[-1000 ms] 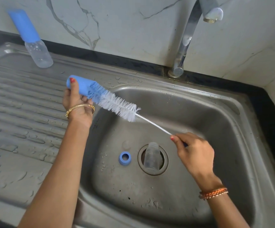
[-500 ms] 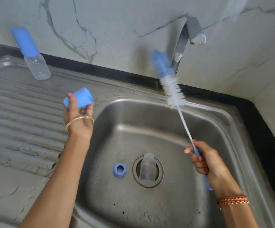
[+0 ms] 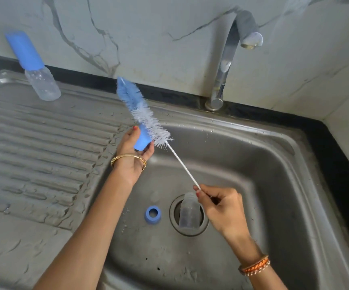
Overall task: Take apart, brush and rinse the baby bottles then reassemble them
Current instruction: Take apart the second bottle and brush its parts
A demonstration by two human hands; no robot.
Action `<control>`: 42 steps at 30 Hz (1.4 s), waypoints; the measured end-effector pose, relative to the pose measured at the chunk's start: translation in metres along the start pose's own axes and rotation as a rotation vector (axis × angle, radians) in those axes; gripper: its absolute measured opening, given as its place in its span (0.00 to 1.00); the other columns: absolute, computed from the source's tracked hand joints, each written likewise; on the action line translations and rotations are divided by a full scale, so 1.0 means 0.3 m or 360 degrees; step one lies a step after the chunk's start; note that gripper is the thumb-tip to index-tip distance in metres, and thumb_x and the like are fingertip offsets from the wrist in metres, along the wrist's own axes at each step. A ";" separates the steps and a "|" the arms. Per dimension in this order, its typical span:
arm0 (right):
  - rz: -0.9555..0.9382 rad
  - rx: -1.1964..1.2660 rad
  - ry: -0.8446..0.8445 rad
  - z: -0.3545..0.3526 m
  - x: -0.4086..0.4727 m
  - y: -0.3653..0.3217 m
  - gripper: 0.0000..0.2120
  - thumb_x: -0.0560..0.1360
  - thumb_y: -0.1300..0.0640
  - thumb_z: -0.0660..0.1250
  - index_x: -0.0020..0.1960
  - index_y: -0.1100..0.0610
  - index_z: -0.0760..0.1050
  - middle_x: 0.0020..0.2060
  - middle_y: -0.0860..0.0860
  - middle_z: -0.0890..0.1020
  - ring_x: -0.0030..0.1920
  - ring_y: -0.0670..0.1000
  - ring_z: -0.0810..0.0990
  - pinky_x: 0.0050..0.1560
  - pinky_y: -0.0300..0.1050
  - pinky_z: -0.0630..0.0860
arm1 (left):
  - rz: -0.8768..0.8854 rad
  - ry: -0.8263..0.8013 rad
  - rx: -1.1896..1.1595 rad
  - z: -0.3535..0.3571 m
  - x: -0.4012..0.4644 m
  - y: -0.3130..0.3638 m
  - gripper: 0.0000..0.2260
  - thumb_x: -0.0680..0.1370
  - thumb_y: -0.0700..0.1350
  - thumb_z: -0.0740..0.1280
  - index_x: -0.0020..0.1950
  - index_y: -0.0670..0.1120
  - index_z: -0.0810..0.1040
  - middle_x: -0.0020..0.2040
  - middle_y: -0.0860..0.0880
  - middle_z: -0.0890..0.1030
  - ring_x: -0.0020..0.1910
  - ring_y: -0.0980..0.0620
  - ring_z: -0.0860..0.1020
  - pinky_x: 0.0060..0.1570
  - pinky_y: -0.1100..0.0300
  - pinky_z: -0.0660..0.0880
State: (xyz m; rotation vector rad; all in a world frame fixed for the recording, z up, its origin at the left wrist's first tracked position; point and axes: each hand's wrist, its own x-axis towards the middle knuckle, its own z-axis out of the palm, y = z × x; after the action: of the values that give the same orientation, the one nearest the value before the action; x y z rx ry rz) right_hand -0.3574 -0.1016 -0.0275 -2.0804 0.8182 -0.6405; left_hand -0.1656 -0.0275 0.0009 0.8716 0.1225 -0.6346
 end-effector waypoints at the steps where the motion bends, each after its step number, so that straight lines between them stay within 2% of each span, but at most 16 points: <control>1: -0.0039 -0.0064 0.0013 0.000 0.002 -0.002 0.01 0.71 0.64 0.71 0.42 0.60 0.81 0.37 0.60 0.81 0.34 0.59 0.79 0.33 0.44 0.72 | 0.0014 -0.0028 0.0091 -0.002 0.000 0.003 0.04 0.80 0.44 0.61 0.45 0.47 0.72 0.44 0.49 0.77 0.39 0.52 0.76 0.32 0.68 0.77; 2: -0.0042 -0.0084 0.0019 -0.002 0.005 0.002 0.02 0.72 0.63 0.70 0.42 0.63 0.80 0.35 0.62 0.80 0.32 0.59 0.78 0.32 0.44 0.72 | 0.0027 -0.0046 0.0199 -0.005 0.000 0.002 0.05 0.80 0.44 0.60 0.45 0.47 0.72 0.44 0.48 0.77 0.37 0.51 0.75 0.31 0.68 0.76; 4: -0.0012 0.0029 -0.0037 -0.013 0.014 0.002 0.04 0.72 0.62 0.70 0.43 0.64 0.78 0.35 0.65 0.79 0.29 0.49 0.73 0.32 0.42 0.69 | 0.0054 -0.0063 0.0336 -0.010 0.001 -0.003 0.05 0.80 0.43 0.60 0.44 0.47 0.73 0.43 0.47 0.76 0.35 0.50 0.74 0.30 0.69 0.76; 9: 0.0044 0.0074 -0.0177 -0.020 0.010 -0.015 0.07 0.73 0.62 0.69 0.40 0.67 0.78 0.28 0.62 0.75 0.30 0.42 0.63 0.30 0.37 0.64 | 0.0083 0.0022 0.0135 -0.008 0.007 0.011 0.06 0.80 0.42 0.60 0.43 0.47 0.72 0.44 0.49 0.75 0.40 0.51 0.75 0.29 0.69 0.75; 13: 0.0060 0.0064 -0.0120 -0.021 0.005 -0.026 0.08 0.73 0.63 0.68 0.39 0.67 0.78 0.32 0.63 0.78 0.31 0.43 0.66 0.31 0.36 0.64 | 0.0029 0.0006 0.0170 -0.003 0.001 -0.009 0.07 0.80 0.43 0.60 0.42 0.46 0.71 0.44 0.47 0.76 0.39 0.49 0.74 0.30 0.69 0.76; 15: 0.0042 0.0096 -0.0226 -0.021 -0.001 -0.040 0.08 0.73 0.63 0.68 0.39 0.68 0.78 0.26 0.61 0.73 0.27 0.41 0.63 0.28 0.32 0.61 | 0.0015 0.0038 -0.0007 -0.014 0.010 0.010 0.06 0.80 0.43 0.60 0.44 0.45 0.73 0.42 0.48 0.78 0.41 0.50 0.75 0.28 0.69 0.75; 17: 0.0020 0.0071 -0.0227 -0.015 -0.005 -0.041 0.09 0.73 0.63 0.68 0.39 0.69 0.78 0.24 0.58 0.72 0.24 0.46 0.64 0.27 0.32 0.60 | 0.0033 0.0044 -0.0087 -0.026 0.018 0.028 0.05 0.80 0.44 0.60 0.47 0.45 0.74 0.42 0.49 0.79 0.41 0.51 0.77 0.27 0.69 0.74; 20: 0.0099 -0.0014 -0.0016 -0.016 0.008 -0.008 0.09 0.73 0.62 0.68 0.39 0.68 0.78 0.35 0.62 0.81 0.32 0.56 0.76 0.32 0.39 0.65 | -0.0064 -0.0037 0.0039 -0.015 0.002 0.009 0.07 0.80 0.45 0.60 0.47 0.43 0.74 0.43 0.46 0.77 0.32 0.50 0.78 0.28 0.70 0.74; 22: 0.0138 -0.0118 0.0072 -0.027 0.014 0.005 0.10 0.73 0.61 0.68 0.38 0.68 0.78 0.32 0.62 0.79 0.28 0.50 0.72 0.32 0.41 0.64 | -0.0145 -0.0054 0.0107 0.001 -0.013 -0.007 0.09 0.80 0.46 0.60 0.47 0.42 0.74 0.45 0.44 0.75 0.35 0.49 0.73 0.28 0.71 0.74; 24: 0.0148 -0.0224 0.0136 -0.036 0.014 0.002 0.10 0.74 0.61 0.68 0.38 0.67 0.78 0.29 0.63 0.75 0.28 0.52 0.65 0.30 0.41 0.61 | -0.0191 -0.0049 0.0108 0.009 -0.018 -0.007 0.10 0.80 0.47 0.59 0.46 0.41 0.74 0.45 0.44 0.73 0.36 0.49 0.71 0.27 0.71 0.73; 27: 0.0204 -0.0167 0.0170 -0.032 0.013 -0.013 0.10 0.74 0.61 0.66 0.39 0.66 0.80 0.29 0.63 0.76 0.28 0.52 0.65 0.31 0.42 0.64 | -0.0281 -0.0079 0.0051 0.000 -0.014 0.001 0.11 0.81 0.48 0.58 0.46 0.41 0.73 0.45 0.44 0.71 0.35 0.49 0.69 0.24 0.71 0.71; 30: 0.0375 0.0307 0.0205 -0.046 0.021 -0.017 0.13 0.76 0.63 0.63 0.35 0.55 0.81 0.23 0.57 0.71 0.21 0.46 0.62 0.23 0.33 0.60 | -0.0334 -0.0077 -0.0047 -0.010 -0.009 0.001 0.11 0.81 0.49 0.57 0.48 0.42 0.73 0.45 0.44 0.71 0.32 0.50 0.70 0.23 0.71 0.69; 33: 0.0532 0.0795 -0.0036 -0.073 0.024 -0.027 0.16 0.77 0.65 0.61 0.32 0.56 0.78 0.23 0.51 0.66 0.18 0.41 0.59 0.19 0.29 0.56 | -0.0254 0.0048 0.0107 -0.012 -0.001 0.000 0.09 0.80 0.48 0.60 0.47 0.43 0.73 0.45 0.44 0.72 0.32 0.49 0.71 0.23 0.70 0.70; 36: 0.0486 0.0574 -0.0290 -0.061 0.021 -0.024 0.16 0.75 0.65 0.62 0.31 0.56 0.79 0.20 0.47 0.67 0.18 0.41 0.60 0.20 0.30 0.57 | -0.0222 0.0033 0.0155 -0.005 -0.002 -0.003 0.09 0.80 0.47 0.60 0.46 0.43 0.74 0.45 0.45 0.74 0.34 0.49 0.71 0.24 0.69 0.71; 39: 0.0481 0.0337 -0.0019 -0.059 0.029 0.009 0.17 0.74 0.64 0.63 0.29 0.51 0.78 0.20 0.48 0.70 0.21 0.45 0.64 0.24 0.37 0.60 | -0.0240 0.0016 0.0094 0.000 -0.011 0.005 0.10 0.80 0.47 0.59 0.44 0.43 0.74 0.44 0.45 0.73 0.35 0.49 0.69 0.23 0.70 0.70; 42: 0.0391 0.0457 0.0068 -0.072 0.025 0.008 0.18 0.74 0.65 0.64 0.29 0.50 0.78 0.21 0.50 0.69 0.22 0.46 0.62 0.23 0.36 0.58 | -0.0227 0.0047 0.0198 -0.003 -0.007 0.001 0.09 0.80 0.47 0.60 0.44 0.43 0.73 0.44 0.45 0.73 0.34 0.49 0.70 0.23 0.69 0.71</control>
State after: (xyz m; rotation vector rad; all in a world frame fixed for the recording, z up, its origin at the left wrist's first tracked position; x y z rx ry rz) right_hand -0.3678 -0.1187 -0.0162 -1.6823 0.9300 -0.6285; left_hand -0.1670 -0.0256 0.0013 0.9987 0.1741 -0.7688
